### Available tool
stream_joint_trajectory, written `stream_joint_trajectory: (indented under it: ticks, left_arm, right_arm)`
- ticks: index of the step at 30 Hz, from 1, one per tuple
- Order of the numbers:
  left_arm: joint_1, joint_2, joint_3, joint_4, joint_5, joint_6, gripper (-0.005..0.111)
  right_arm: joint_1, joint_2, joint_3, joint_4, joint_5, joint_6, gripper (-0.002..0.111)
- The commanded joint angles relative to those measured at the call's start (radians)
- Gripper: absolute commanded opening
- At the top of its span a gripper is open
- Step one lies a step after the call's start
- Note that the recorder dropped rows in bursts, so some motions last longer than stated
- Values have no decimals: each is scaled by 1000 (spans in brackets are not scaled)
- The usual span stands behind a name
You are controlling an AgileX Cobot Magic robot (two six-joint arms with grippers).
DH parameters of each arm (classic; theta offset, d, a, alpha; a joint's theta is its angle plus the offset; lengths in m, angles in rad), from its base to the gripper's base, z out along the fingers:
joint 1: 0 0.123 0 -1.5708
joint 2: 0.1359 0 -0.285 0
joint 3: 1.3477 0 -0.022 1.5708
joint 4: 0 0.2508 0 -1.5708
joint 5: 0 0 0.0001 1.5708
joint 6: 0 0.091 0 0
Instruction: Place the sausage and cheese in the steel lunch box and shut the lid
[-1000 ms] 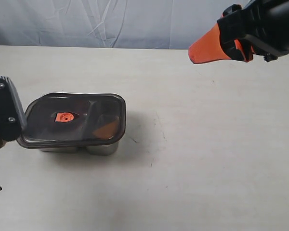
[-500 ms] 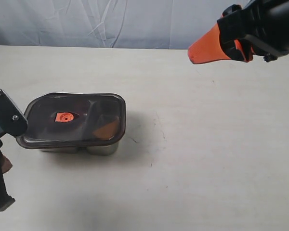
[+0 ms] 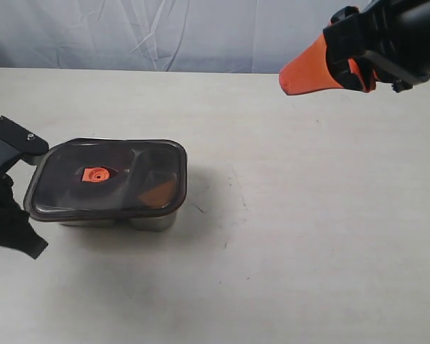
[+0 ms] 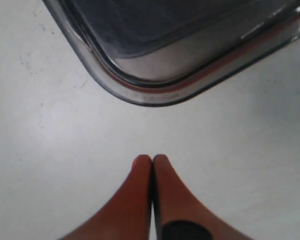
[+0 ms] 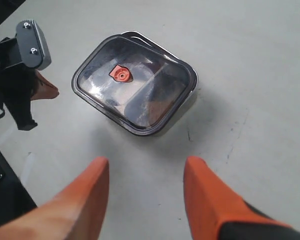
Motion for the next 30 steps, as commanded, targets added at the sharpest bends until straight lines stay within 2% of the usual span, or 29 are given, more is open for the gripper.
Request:
stream_joint_trajectory:
  ticks: [1, 9, 16, 30]
  left_arm:
    - [18, 44, -27, -40, 11, -8, 0]
    - [18, 102, -27, -44, -31, -8, 0]
    - [18, 114, -76, -27, -55, -8, 0]
    - [18, 173, -139, 46, -18, -8, 0]
  right_arm:
    - [-4, -7, 2, 3, -7, -5, 46]
    - [-4, -7, 2, -1, -14, -5, 46]
    - [-4, -4, 2, -3, -14, -5, 46]
    - [-4, -5, 2, -5, -14, -5, 46]
